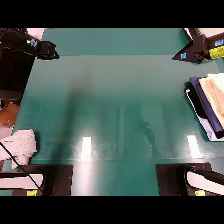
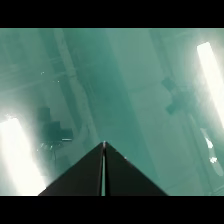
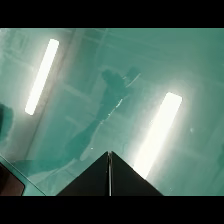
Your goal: Fold the shirts.
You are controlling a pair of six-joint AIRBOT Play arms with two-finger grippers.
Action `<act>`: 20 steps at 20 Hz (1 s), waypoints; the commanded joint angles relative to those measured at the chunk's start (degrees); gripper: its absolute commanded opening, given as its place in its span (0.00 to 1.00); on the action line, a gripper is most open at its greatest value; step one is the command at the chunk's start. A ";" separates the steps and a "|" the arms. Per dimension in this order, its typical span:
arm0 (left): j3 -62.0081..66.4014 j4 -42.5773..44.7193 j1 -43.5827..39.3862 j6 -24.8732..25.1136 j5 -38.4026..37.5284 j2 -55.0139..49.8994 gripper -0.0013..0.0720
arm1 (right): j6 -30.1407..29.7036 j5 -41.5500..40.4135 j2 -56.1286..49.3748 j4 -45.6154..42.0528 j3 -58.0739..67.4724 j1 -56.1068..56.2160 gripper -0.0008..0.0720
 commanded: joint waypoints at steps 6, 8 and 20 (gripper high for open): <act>-0.02 0.02 0.00 0.04 0.00 0.04 0.05 | 0.00 -0.11 0.02 0.00 0.00 0.07 0.03; -0.02 0.02 0.00 0.04 0.00 0.04 0.05 | 0.02 -0.11 0.02 0.00 0.00 0.07 0.03; -3.50 16.68 0.00 -4.76 -14.67 9.49 0.05 | -1.97 0.13 0.04 0.00 0.00 0.07 0.03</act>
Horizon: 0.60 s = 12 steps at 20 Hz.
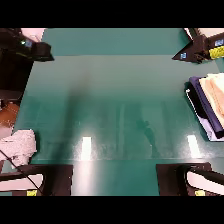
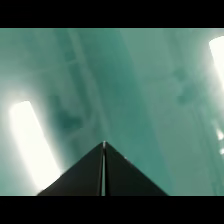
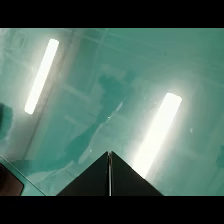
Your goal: Fold the shirts.
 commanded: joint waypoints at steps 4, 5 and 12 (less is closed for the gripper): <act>-21.79 18.21 -0.04 -4.52 -9.64 20.15 0.05 | -2.40 0.11 0.04 0.04 0.00 0.07 0.03; -27.74 19.52 -0.04 -4.57 -9.46 23.58 0.05 | -3.13 0.20 0.04 0.07 0.00 0.07 0.03; -65.75 34.16 0.00 -13.90 -3.41 32.17 0.83 | -4.92 1.79 0.02 0.04 0.00 0.07 0.03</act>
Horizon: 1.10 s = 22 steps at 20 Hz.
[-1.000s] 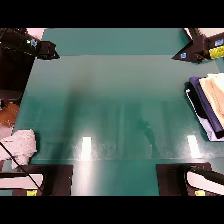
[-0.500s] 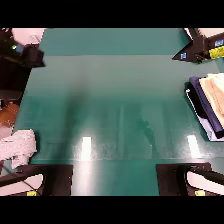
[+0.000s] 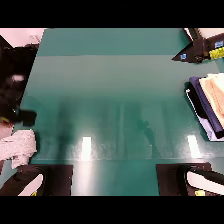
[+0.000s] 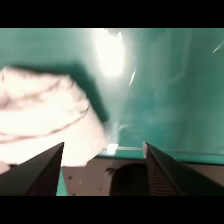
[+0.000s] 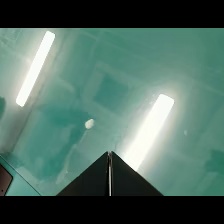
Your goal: Fold the shirts.
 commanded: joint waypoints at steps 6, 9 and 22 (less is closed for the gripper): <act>-25.07 11.47 0.00 -10.25 11.85 2.34 0.83 | -0.72 1.14 0.02 0.04 0.00 0.07 0.03; -25.00 11.52 0.00 -10.25 12.22 2.36 0.24 | -0.70 1.16 0.04 0.07 0.00 0.07 0.03; 27.04 -29.92 -0.07 10.73 10.16 2.78 0.05 | -0.66 -1.05 0.04 0.22 0.02 0.07 0.03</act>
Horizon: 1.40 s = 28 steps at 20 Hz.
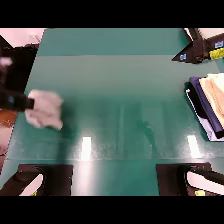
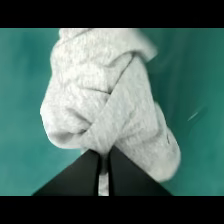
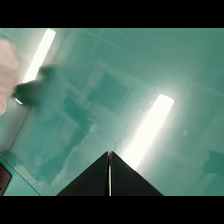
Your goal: Fold the shirts.
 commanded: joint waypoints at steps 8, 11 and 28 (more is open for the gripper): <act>22.51 -38.23 -0.02 12.17 3.54 -2.40 0.05 | 3.28 -3.63 0.66 0.55 0.07 0.04 0.03; 22.51 -39.39 -6.10 12.68 2.23 -8.55 0.05 | 3.34 -5.22 2.16 0.48 0.11 0.04 0.03; 33.81 -33.70 -11.74 11.96 -12.35 -39.85 0.85 | 3.32 -8.66 6.95 -0.07 0.09 0.04 0.03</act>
